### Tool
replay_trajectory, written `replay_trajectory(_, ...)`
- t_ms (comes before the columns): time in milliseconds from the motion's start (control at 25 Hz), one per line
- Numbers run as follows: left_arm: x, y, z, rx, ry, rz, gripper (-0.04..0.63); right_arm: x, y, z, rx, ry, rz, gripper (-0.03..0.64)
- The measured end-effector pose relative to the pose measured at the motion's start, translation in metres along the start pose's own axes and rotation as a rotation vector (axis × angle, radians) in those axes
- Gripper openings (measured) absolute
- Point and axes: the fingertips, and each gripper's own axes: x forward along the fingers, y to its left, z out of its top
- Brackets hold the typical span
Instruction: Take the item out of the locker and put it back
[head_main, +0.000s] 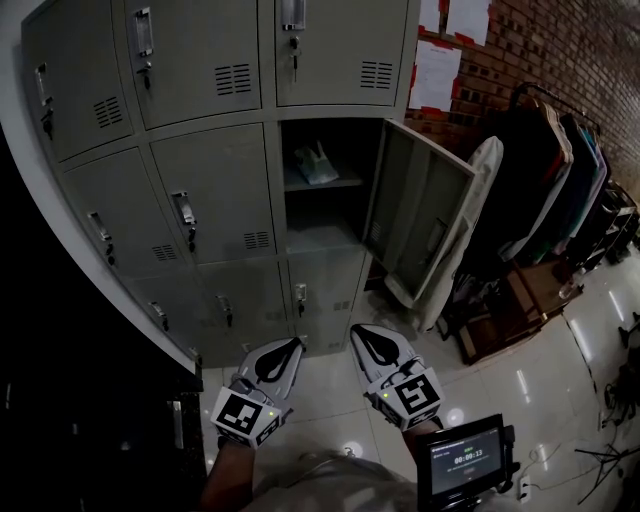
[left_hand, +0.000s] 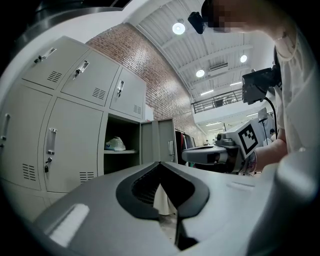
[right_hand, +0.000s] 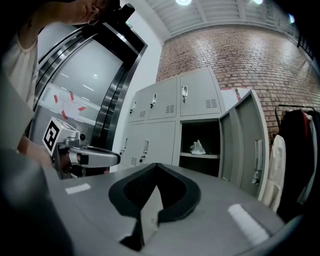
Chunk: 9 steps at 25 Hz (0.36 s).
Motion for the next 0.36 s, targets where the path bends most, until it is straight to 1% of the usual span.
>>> replay_trajectory(360,0.0067,0.0046,0.0032,-0.002,-0.007,-0.010,-0.026,0.0096,-0.0017,0.0007,-0.022,0.006,0.005,-0.002)
